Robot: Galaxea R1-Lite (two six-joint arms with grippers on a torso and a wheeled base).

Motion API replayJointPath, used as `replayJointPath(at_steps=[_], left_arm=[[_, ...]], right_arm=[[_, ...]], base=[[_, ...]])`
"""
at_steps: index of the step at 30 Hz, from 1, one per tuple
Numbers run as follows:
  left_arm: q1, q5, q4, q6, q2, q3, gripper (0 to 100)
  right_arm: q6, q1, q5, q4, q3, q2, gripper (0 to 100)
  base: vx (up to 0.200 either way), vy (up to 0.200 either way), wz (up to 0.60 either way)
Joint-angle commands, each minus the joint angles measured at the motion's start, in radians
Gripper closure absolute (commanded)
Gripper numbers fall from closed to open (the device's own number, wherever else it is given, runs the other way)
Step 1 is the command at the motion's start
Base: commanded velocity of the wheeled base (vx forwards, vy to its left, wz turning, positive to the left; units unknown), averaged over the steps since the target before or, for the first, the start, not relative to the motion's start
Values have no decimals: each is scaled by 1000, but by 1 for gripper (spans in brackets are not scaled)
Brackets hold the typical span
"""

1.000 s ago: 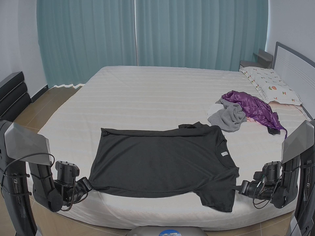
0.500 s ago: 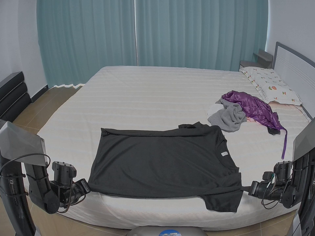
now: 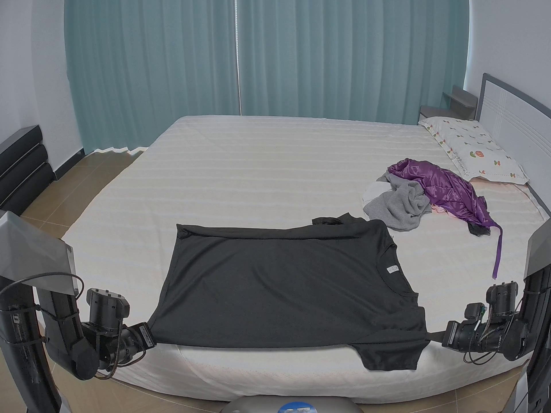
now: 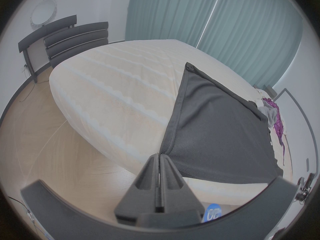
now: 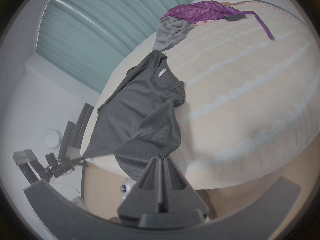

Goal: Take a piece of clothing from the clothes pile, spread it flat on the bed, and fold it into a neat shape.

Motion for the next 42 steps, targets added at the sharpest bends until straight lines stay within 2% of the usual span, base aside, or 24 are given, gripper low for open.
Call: replayJointPath(at_steps=[1,7,11,16,19,22,29,35,42], left_arm=[[0,2,1,34,-19,34,100],[2,5,4,92,-50,81,100],[0,34,12,100,-71,97,100],[0,42,21,156,-100,137,100],[0,45,39,159,-106,137,100],[-6,85,113,162,-148,137,100],[-23,85,263,185,-260,137,100],[-41,85,369,195,-330,137,100],[-69,65,370,181,-327,111,100]], right_arm=[[-70,-22,7,53,17,-52,100],[-141,-50,9,162,17,-97,100],[-188,-53,14,221,17,-110,100],[-196,-56,14,269,17,-155,100],[-197,-59,12,293,17,-172,100],[-242,-63,15,387,17,-204,100],[-311,-111,20,476,17,-261,100],[-332,-115,40,605,17,-365,100],[-349,-115,38,606,16,-374,100]], base=[[0,0,0],[0,0,0],[0,0,0],[0,0,0],[0,0,0],[0,0,0],[0,0,0],[0,0,0],[0,0,0]])
